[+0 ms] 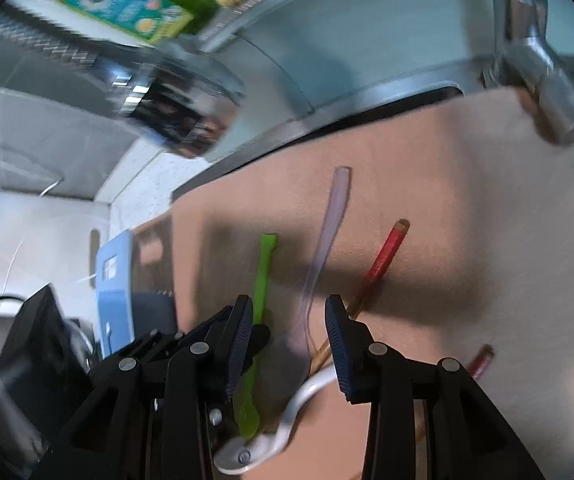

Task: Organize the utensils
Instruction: 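Close the right gripper on the pink spoon while the left gripper closes on the green spoon, then lift the pink spoon with the right gripper while the left gripper carries the green spoon over the basket, then open the right gripper over the basket while the left gripper releases the green spoon there, then move both tools back over the mat toward the remaining white spoon and chopsticks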

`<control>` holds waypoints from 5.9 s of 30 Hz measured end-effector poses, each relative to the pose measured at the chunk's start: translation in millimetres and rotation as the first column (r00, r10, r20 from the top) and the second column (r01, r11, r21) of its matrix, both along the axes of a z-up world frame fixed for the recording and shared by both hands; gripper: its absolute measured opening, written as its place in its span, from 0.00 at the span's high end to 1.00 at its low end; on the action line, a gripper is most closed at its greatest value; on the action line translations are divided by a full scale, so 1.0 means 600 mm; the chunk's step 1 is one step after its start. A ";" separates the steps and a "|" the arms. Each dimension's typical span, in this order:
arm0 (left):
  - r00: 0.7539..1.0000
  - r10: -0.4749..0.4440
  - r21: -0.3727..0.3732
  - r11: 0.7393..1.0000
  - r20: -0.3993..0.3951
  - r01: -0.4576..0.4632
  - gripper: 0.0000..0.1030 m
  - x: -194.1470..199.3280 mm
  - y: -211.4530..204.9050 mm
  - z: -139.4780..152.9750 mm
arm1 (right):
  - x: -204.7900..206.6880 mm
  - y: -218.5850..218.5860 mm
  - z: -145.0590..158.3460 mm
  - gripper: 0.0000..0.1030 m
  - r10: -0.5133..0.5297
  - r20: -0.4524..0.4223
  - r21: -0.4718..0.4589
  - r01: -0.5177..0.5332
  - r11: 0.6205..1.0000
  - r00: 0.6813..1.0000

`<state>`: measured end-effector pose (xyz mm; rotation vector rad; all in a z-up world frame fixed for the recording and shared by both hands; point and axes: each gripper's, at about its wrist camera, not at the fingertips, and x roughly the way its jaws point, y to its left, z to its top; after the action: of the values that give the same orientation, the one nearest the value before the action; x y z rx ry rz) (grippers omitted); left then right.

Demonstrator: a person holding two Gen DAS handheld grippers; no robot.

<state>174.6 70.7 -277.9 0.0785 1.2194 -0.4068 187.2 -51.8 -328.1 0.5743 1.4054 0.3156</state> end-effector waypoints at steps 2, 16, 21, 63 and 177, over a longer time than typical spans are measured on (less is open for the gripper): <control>1.000 -0.017 0.034 0.999 0.009 0.017 0.76 0.000 -0.005 -0.005 | 0.000 0.005 -0.011 0.68 -0.011 -0.017 -0.030 0.011 0.999 1.000; 0.999 -0.046 0.074 0.996 0.022 0.045 0.76 -0.010 0.024 -0.006 | 0.009 0.050 -0.002 0.73 0.051 0.021 -0.267 -0.044 0.963 0.998; 0.998 -0.060 0.058 0.996 0.000 0.060 0.76 -0.019 0.027 -0.004 | -0.014 0.039 -0.003 0.89 0.152 0.021 -0.324 -0.137 0.936 0.988; 0.996 0.035 -0.103 0.994 0.080 -0.027 0.94 -0.038 0.046 0.065 | -0.036 -0.053 0.015 0.95 -0.091 0.047 0.095 0.087 0.992 0.995; 0.884 0.429 0.052 0.894 0.185 -0.445 0.69 -0.253 0.403 0.113 | -0.167 0.408 0.133 0.56 0.528 0.309 -0.243 -0.471 0.848 0.791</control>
<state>22.6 312.6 -210.3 -0.0828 1.0486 0.0544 86.9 192.8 -248.2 -0.0100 1.1818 0.6995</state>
